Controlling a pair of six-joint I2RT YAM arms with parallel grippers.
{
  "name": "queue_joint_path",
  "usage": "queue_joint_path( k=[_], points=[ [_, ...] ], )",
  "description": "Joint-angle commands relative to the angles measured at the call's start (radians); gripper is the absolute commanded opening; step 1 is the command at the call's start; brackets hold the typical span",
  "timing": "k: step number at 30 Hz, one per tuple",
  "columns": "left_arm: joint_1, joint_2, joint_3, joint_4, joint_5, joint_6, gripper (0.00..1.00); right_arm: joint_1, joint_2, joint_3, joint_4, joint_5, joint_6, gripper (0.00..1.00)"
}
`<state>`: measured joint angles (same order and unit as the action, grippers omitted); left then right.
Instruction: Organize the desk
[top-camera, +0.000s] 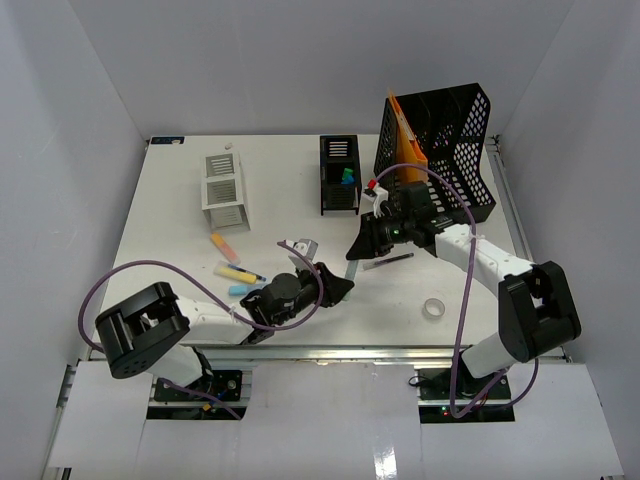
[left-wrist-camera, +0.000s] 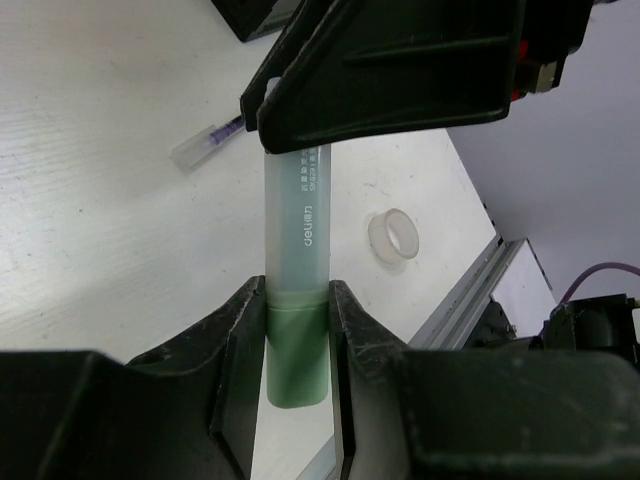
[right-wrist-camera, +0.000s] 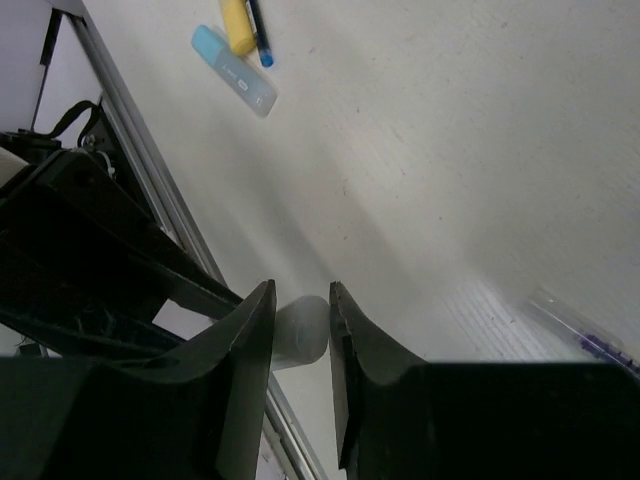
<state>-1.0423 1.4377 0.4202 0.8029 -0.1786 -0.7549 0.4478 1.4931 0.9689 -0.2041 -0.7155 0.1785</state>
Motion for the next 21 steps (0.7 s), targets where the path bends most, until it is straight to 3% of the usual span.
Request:
queue_joint_path(
  k=[1,5,8,13,17,21],
  points=[
    [0.019,-0.01,0.018,0.065,0.026,0.006,0.14,0.001,0.002,0.03,0.038,-0.027,0.006,0.14],
    [0.037,-0.013,0.021,0.065,0.039,-0.006,0.24,0.0,-0.001,0.034,0.043,-0.066,-0.003,0.1],
    [0.047,-0.025,0.022,0.058,0.044,-0.009,0.38,0.002,-0.001,0.042,0.041,-0.093,-0.013,0.08],
    [0.058,-0.058,0.014,0.032,0.045,-0.022,0.79,0.0,0.01,0.09,0.009,-0.089,-0.084,0.08],
    [0.062,-0.128,-0.014,0.029,0.064,-0.034,0.87,-0.001,0.033,0.186,-0.041,-0.027,-0.162,0.08],
    [0.064,-0.301,-0.068,-0.11,0.014,-0.023,0.87,-0.001,0.083,0.383,-0.074,0.072,-0.246,0.08]
  ],
)
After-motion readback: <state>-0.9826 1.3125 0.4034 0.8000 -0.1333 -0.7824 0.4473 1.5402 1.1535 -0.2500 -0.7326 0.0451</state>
